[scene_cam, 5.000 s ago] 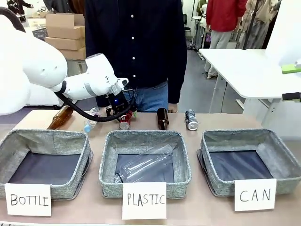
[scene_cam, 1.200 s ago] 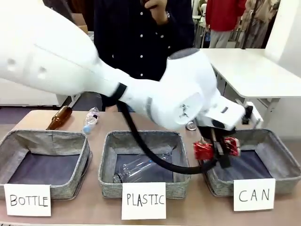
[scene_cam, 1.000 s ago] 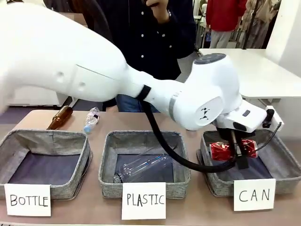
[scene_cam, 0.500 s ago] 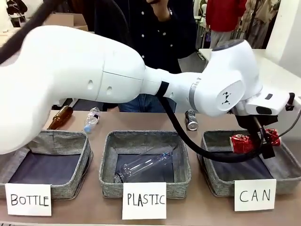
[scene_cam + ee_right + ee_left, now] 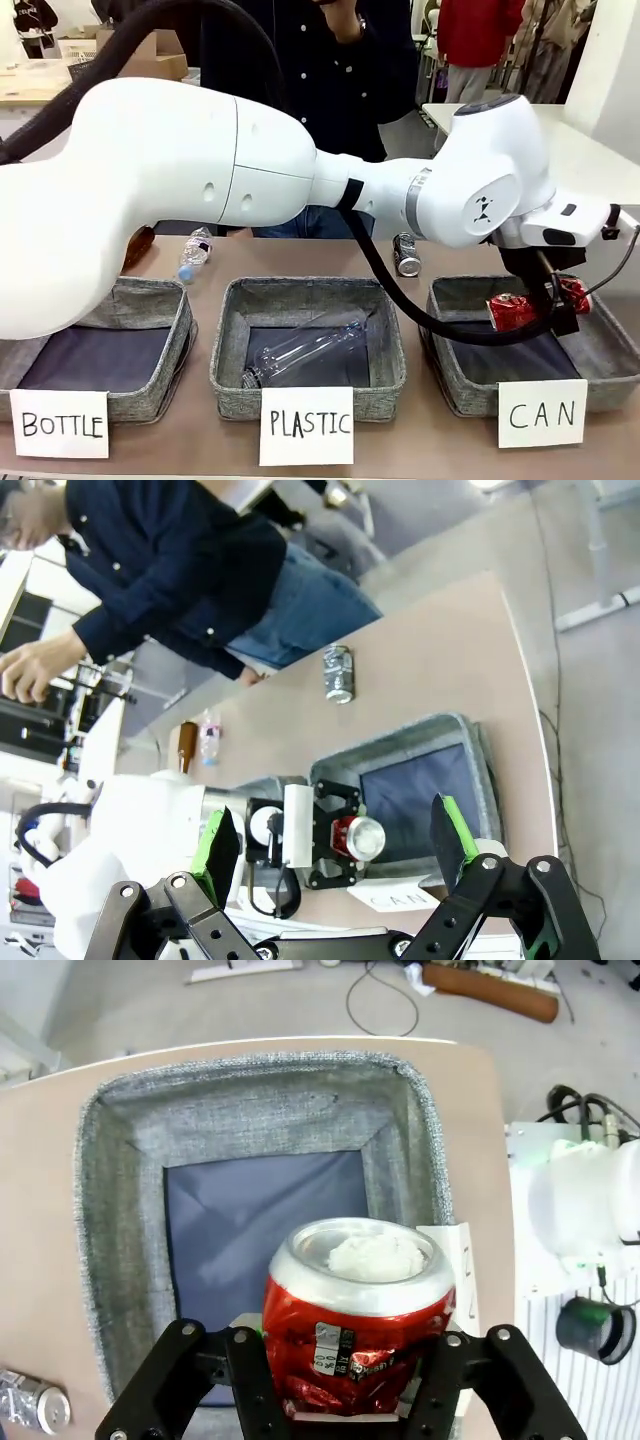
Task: Sort the can waste into the basket.
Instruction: Pick up the can waste from the table and place it in the right Fabric basket.
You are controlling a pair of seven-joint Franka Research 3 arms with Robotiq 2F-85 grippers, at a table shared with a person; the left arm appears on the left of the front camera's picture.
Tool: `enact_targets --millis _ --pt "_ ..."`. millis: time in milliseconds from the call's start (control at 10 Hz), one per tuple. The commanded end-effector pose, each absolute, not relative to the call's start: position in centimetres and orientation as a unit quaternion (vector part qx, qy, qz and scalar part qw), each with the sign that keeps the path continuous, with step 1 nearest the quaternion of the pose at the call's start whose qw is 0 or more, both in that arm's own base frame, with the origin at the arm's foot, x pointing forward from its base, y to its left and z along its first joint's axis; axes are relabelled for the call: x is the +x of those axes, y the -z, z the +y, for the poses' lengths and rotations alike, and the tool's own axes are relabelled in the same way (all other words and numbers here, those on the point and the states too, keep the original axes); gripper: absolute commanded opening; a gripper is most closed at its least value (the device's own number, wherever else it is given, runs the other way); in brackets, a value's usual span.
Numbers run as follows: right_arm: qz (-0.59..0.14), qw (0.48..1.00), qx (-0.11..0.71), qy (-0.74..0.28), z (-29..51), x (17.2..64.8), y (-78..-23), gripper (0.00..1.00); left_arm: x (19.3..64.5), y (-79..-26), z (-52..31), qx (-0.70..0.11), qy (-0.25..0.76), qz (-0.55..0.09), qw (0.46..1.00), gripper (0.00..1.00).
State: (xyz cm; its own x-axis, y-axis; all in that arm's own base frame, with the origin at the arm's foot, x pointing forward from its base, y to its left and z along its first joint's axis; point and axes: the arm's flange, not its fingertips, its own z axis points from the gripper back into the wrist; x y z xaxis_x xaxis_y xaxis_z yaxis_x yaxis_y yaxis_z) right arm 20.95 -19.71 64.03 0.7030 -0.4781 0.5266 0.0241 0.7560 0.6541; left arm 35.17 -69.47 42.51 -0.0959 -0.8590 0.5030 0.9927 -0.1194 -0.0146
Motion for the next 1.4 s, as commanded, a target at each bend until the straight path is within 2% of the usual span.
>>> enact_targets --millis 0,100,800,1000,1100,1300 --pt "-0.354 0.869 0.310 0.152 -19.6 20.9 -64.0 1.00 35.6 -43.4 -69.8 -0.189 0.714 -0.163 0.654 0.73" --pt "-0.354 0.869 0.310 0.152 -19.6 20.9 -64.0 1.00 35.9 -43.1 -69.4 -0.187 0.711 -0.156 0.660 1.00" --pt "-0.354 0.869 0.310 0.152 -19.6 20.9 -64.0 1.00 37.0 -43.6 -66.6 -0.191 0.691 -0.142 0.683 1.00" --pt "-0.357 0.866 0.318 0.145 -19.7 20.9 -64.0 1.00 36.9 -44.1 -61.5 -0.185 0.659 -0.114 0.720 1.00" --pt "-0.337 0.884 0.300 0.124 -18.6 21.6 -63.7 1.00 37.2 -43.8 -58.4 -0.188 0.637 -0.085 0.743 1.00" --pt "-0.352 0.874 0.326 0.078 -14.4 24.1 -63.2 1.00 37.5 -44.8 -52.0 -0.215 0.573 -0.097 0.785 1.00"
